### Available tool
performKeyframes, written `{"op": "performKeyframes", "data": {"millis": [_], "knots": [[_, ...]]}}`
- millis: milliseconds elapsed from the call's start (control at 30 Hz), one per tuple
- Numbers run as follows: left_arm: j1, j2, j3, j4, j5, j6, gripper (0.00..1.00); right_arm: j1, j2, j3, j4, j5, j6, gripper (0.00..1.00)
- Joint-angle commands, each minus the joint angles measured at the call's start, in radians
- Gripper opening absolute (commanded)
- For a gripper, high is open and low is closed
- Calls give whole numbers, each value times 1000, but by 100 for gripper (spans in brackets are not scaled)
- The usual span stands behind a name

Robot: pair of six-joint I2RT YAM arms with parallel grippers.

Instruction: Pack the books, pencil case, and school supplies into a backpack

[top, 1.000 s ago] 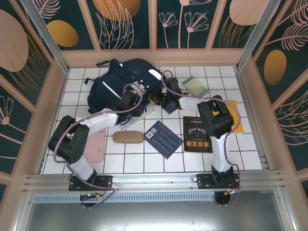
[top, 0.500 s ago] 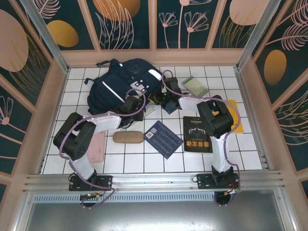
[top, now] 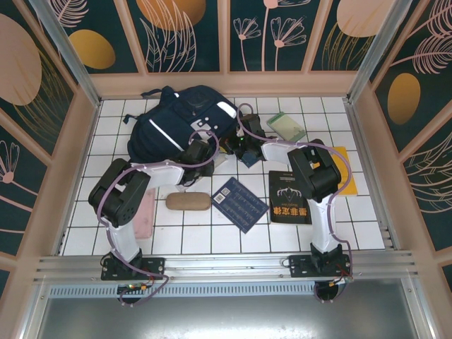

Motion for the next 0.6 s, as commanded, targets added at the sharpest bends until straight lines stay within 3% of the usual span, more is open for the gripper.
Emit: {"op": "performKeyframes", "data": {"millis": [0,200,467,500,567], "knots": [[-1,27,50,1,-54,4,36,19,7,36,60,-47,10,0],[-1,69,112,-48,-108,-13,35,19,3,25,63,-52,10,0],[0,134,175,-75,-101,-9,32,19,-4,5,66,-53,9,0],[1,133,177,-72,-97,-8,28,19,-4,4,66,-53,8,0],[0,132,179,-76,-102,-10,10,19,-5,4,63,-53,7,0]]}}
